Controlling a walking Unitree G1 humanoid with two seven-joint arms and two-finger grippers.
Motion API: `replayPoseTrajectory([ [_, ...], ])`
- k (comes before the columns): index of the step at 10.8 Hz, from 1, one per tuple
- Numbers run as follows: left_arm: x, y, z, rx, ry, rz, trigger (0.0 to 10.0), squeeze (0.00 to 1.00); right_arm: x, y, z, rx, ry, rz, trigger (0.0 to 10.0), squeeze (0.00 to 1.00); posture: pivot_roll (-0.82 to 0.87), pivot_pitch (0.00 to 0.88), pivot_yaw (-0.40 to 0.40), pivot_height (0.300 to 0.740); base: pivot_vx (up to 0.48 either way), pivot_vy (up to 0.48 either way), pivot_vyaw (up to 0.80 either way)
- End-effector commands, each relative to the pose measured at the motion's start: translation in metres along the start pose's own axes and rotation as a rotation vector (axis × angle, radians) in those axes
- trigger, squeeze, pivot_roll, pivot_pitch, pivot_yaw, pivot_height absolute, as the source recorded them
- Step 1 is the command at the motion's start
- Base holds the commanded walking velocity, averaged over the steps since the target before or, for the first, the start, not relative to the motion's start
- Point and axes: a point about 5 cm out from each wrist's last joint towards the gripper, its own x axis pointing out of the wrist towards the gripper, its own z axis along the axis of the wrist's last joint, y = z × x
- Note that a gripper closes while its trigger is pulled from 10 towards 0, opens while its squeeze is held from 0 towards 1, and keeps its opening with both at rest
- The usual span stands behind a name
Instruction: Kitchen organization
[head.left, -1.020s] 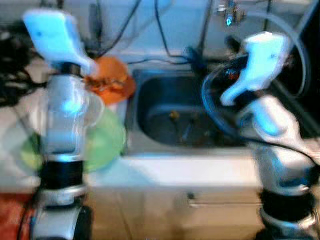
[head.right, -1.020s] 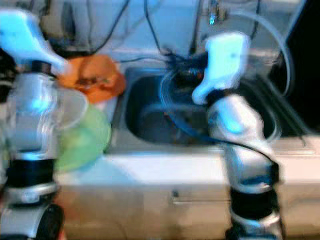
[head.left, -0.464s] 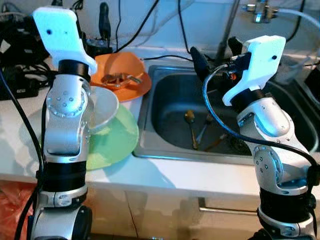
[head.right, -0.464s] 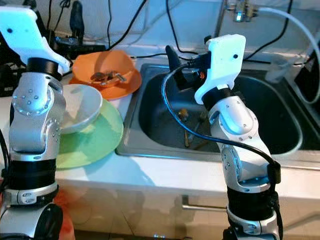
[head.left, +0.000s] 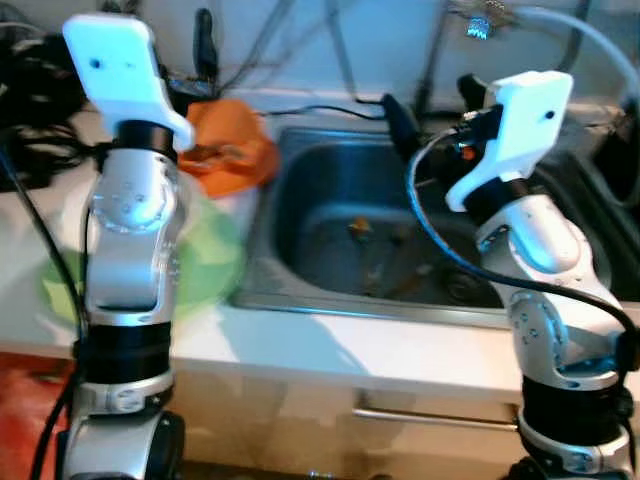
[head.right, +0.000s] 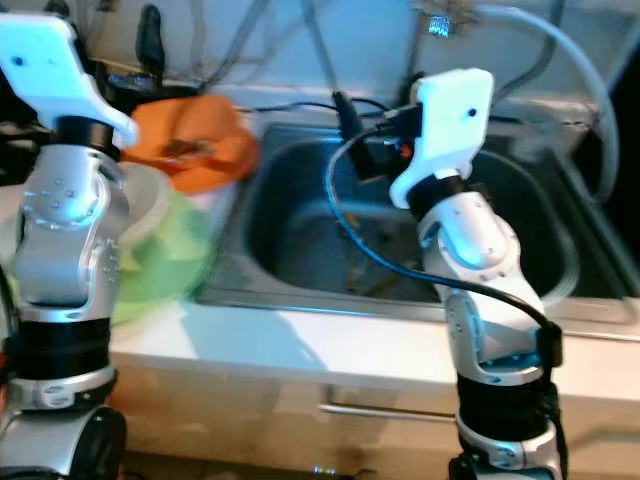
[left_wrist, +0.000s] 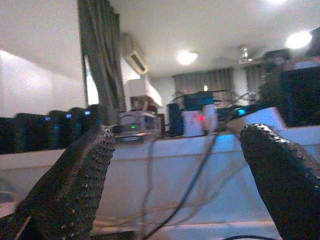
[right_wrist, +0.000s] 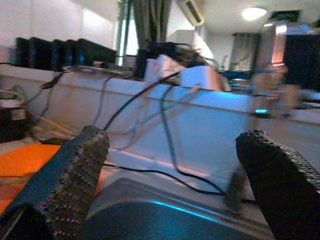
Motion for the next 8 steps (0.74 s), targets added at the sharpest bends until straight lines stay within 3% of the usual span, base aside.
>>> replayPoseTrajectory([
  [1, 0.000, 0.004, 0.000, 0.020, 0.004, 0.017, 10.0, 0.00, 0.000, 0.002, 0.002, -0.002, -0.008, 0.003, 10.0, 0.00, 0.00, 0.044, 0.011, 0.740, 0.000, -0.409, 0.00],
  [2, 0.000, 0.005, 0.000, 0.022, 0.006, 0.018, 10.0, 0.00, -0.001, 0.002, 0.002, -0.001, -0.007, 0.004, 10.0, 0.00, 0.01, 0.044, 0.011, 0.740, 0.000, -0.319, 0.00],
  [6, -0.001, 0.006, -0.004, 0.020, 0.018, 0.033, 10.0, 0.00, 0.001, 0.003, 0.000, -0.002, 0.002, 0.014, 10.0, 0.00, 0.01, 0.044, 0.010, 0.740, 0.000, 0.000, 0.00],
  [8, -0.012, 0.013, -0.022, 0.094, 0.088, 0.090, 10.0, 0.00, 0.000, 0.005, -0.001, 0.003, 0.011, 0.026, 10.0, 0.00, 0.01, 0.043, 0.006, 0.740, 0.000, 0.000, 0.00],
])
